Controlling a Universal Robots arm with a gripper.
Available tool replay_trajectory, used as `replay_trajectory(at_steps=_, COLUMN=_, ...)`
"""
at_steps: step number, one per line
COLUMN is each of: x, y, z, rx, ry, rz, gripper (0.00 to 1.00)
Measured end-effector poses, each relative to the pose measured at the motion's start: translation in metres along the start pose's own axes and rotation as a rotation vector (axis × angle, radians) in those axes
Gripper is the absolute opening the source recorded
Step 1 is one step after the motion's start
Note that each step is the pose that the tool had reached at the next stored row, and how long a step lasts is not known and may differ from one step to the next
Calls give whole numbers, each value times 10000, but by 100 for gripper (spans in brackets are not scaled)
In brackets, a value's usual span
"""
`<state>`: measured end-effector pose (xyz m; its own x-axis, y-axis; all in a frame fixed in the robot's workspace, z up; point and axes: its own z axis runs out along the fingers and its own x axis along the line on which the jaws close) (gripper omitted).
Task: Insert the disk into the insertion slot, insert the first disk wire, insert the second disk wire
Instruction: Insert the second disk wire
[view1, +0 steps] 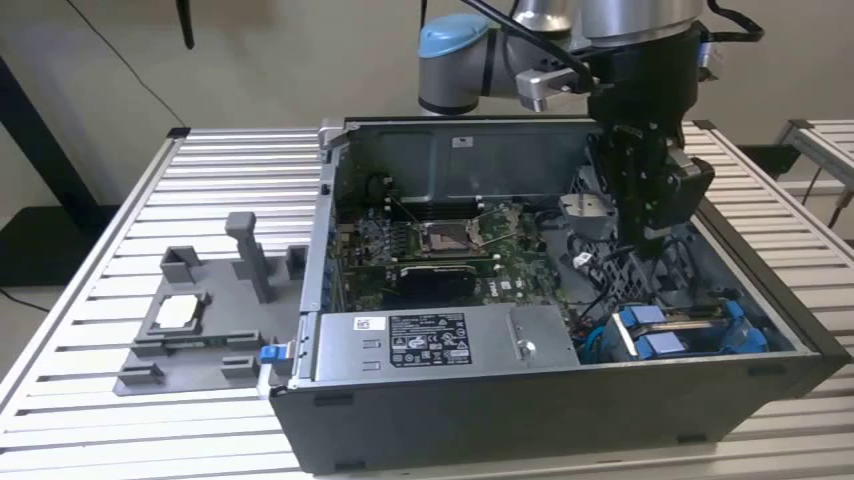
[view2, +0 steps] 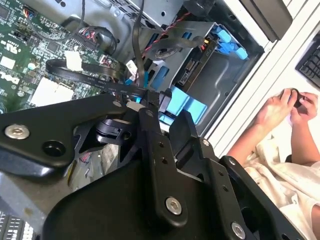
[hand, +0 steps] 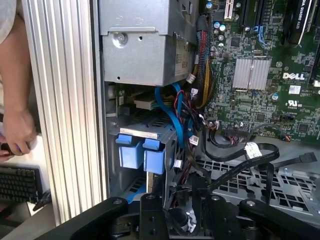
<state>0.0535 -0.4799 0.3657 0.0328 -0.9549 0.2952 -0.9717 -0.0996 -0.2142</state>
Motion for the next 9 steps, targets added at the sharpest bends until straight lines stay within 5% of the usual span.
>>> replay_trajectory(at_steps=9, x=23, y=-2, z=7, rx=-10, ry=-263, rz=127, gripper=27)
